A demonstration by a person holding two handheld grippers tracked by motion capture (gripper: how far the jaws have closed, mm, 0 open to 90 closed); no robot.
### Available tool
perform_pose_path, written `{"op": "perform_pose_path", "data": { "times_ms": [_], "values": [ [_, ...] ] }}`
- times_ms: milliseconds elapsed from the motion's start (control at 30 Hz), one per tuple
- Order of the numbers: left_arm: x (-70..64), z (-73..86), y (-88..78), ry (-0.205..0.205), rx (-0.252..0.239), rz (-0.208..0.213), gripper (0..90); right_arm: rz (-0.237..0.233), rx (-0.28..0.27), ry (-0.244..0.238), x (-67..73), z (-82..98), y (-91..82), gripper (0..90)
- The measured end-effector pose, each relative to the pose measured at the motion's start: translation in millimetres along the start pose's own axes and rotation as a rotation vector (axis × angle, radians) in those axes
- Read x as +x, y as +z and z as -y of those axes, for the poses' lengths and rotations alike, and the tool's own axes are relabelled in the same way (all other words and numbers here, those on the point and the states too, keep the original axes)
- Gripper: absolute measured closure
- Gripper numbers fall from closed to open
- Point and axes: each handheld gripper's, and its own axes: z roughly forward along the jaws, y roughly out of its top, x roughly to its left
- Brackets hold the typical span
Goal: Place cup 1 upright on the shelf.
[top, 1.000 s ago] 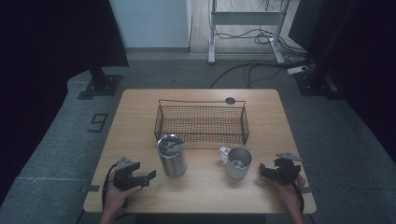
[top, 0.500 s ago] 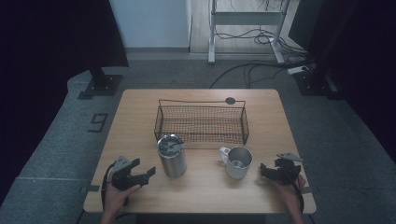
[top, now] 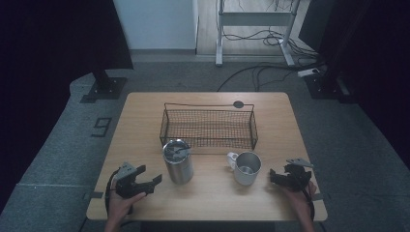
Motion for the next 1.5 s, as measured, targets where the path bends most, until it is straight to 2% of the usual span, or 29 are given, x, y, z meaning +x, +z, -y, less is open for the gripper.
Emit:
{"op": "perform_pose_path", "data": {
  "times_ms": [167, 367, 567, 700, 833, 967, 1500],
  "values": [
    [-4.9, -3.7, -2.2, -0.006, -0.008, 0.028, 13.5, 0.000, 0.000, 0.000, 0.0, 0.0, 0.0, 1.8],
    [-13.5, -9.3, -5.7, 0.013, -0.028, 0.069, 10.3, 0.000, 0.000, 0.000, 0.0, 0.0, 0.0, 1.8],
    [-24.8, -14.0, -5.9, 0.044, -0.051, 0.085, 9.9, 0.000, 0.000, -0.001, 0.0, 0.0, 0.0, 1.8],
    [-29.3, -15.9, -3.5, 0.041, -0.056, 0.100, 9.1, 0.001, 0.000, -0.001, 0.1, 0.0, 0.0, 1.8],
    [-31.7, -16.7, 0.6, 0.041, -0.052, 0.098, 7.8, 0.000, 0.001, -0.002, 0.1, 0.0, 0.0, 1.8],
    [-35.6, -17.5, 4.8, 0.060, -0.056, 0.077, 7.7, 0.000, 0.001, -0.002, 0.1, 0.0, -0.1, 1.8],
    [-45.5, -31.5, 23.2, 0.077, -0.038, 0.081, 1.4, 0.000, 0.000, -0.001, 0.0, 0.1, 0.0, 1.8]
  ]
}}
